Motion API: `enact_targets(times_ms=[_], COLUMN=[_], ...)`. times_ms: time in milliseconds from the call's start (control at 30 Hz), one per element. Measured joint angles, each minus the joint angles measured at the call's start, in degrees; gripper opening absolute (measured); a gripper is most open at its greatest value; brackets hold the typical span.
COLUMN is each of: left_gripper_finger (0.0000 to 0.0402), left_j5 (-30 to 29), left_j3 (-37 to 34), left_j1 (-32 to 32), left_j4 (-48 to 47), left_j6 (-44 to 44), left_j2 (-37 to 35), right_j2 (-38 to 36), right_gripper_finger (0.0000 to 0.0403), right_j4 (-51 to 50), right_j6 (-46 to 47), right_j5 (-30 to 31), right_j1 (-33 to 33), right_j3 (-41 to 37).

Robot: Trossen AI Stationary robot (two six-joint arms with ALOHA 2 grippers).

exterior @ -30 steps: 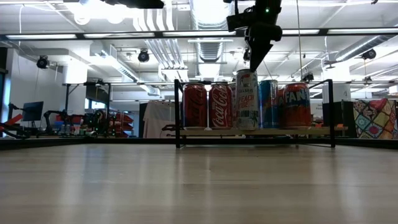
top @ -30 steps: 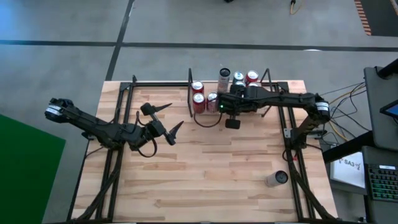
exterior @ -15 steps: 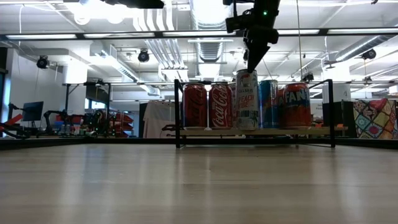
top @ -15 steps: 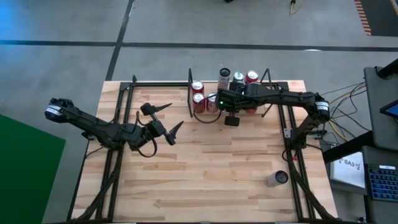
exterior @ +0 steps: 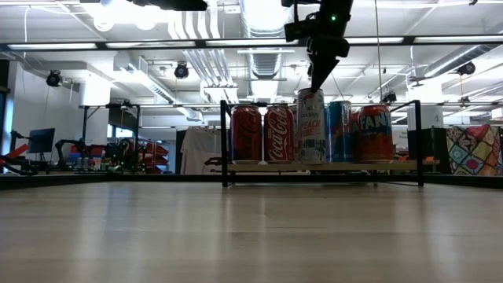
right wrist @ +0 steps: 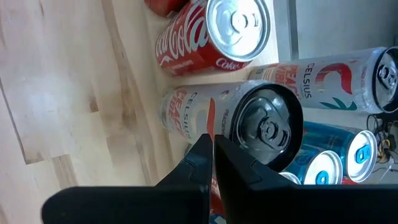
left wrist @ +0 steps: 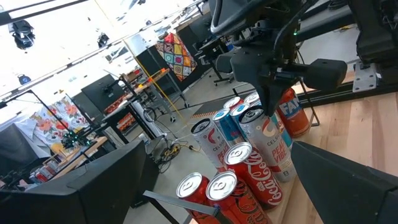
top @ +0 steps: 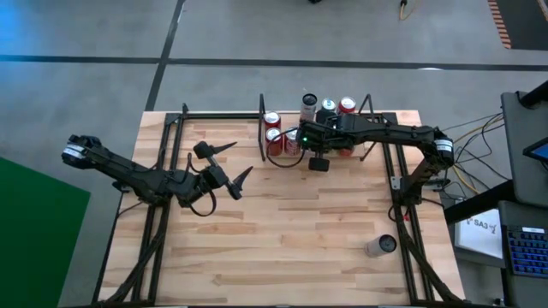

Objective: Place canned beverage on shelf
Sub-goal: Put the left white and pink soda can on the shelf

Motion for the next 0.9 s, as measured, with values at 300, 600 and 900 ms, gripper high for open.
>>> enact_targets(times_ms=[300,600,900], left_gripper_finger=[0.0389,0.0389,0.0389], left_j5=[0.02,0.04,0.15], left_j3=[0.0,0.0,0.75], left_j1=[-0.01,-0.02,0.9], left_j4=[0.0,-0.15,2.38], left_j6=[-0.18,-1.85,-1.19], left_j2=[0.0,0.0,0.0], right_j2=[-0.05,-4.47,-13.42], right_gripper_finger=[0.0008,0.0008,0.0008], right_j4=[0.58,4.36,22.91], right_j6=[0.54,0.59,-3.21], right_j5=[-0.37,-5.44,-7.57], right_j1=[-0.06,3.37,4.2], right_j3=[0.0,-0.61,-12.23])
